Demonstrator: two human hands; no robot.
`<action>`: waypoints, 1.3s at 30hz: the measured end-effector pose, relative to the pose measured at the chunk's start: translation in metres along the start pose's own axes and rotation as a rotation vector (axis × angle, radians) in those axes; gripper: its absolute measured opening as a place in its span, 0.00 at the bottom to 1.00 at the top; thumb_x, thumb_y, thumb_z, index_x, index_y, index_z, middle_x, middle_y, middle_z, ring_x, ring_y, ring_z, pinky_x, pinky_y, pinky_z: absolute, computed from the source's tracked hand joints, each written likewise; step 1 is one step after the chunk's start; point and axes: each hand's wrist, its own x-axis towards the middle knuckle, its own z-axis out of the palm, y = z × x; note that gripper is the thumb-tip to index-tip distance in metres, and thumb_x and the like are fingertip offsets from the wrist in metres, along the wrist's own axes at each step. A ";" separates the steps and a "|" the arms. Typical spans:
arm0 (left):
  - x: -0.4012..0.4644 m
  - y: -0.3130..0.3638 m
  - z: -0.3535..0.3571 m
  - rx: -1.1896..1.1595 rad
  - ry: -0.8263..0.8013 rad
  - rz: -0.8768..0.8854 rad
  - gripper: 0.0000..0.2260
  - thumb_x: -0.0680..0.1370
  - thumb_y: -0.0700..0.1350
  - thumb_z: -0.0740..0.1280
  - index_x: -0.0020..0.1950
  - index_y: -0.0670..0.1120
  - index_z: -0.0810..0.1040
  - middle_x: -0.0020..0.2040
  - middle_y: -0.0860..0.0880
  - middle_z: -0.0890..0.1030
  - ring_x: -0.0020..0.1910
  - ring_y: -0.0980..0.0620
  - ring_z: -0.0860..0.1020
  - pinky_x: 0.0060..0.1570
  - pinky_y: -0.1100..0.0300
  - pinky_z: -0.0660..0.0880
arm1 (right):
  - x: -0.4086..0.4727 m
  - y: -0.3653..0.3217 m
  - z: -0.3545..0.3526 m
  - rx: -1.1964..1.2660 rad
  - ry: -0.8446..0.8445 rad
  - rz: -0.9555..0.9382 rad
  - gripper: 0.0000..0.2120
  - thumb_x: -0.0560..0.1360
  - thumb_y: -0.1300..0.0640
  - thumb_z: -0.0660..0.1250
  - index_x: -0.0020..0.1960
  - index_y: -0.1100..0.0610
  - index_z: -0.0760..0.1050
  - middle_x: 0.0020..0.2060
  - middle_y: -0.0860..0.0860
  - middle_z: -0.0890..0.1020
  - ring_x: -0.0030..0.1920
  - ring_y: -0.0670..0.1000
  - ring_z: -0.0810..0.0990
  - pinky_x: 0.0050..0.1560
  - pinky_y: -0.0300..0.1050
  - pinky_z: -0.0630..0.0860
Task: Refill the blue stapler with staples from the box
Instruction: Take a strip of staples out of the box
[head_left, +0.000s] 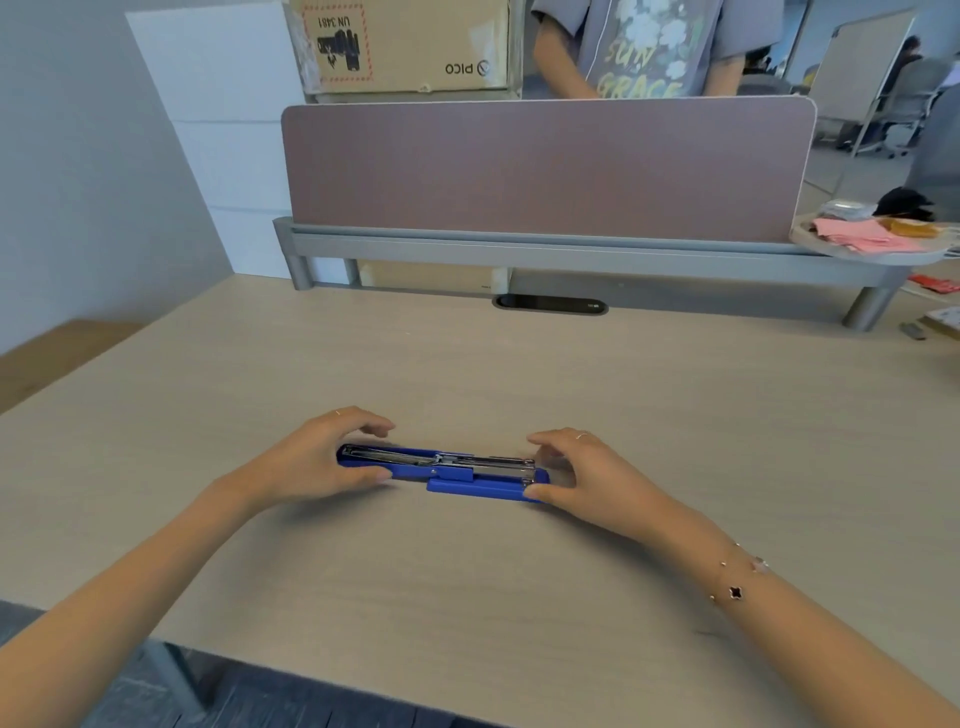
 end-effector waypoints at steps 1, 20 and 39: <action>0.002 0.010 0.002 0.009 0.000 0.032 0.19 0.66 0.62 0.72 0.55 0.67 0.70 0.55 0.65 0.75 0.57 0.68 0.72 0.57 0.75 0.66 | -0.005 0.004 -0.004 -0.026 0.010 0.013 0.29 0.69 0.47 0.71 0.67 0.50 0.66 0.57 0.48 0.75 0.60 0.47 0.71 0.61 0.40 0.68; 0.069 0.149 0.091 0.256 -0.212 0.392 0.25 0.71 0.62 0.68 0.62 0.50 0.75 0.61 0.54 0.76 0.60 0.54 0.71 0.58 0.57 0.72 | -0.066 0.063 -0.032 -0.098 0.110 0.033 0.22 0.68 0.48 0.73 0.60 0.49 0.72 0.51 0.44 0.75 0.54 0.46 0.71 0.57 0.39 0.69; 0.067 0.147 0.091 0.212 -0.241 0.321 0.15 0.71 0.60 0.69 0.53 0.53 0.79 0.50 0.55 0.80 0.49 0.57 0.74 0.47 0.54 0.76 | -0.064 0.079 -0.028 0.043 0.147 0.031 0.19 0.69 0.51 0.73 0.58 0.48 0.74 0.52 0.43 0.77 0.55 0.41 0.73 0.57 0.32 0.69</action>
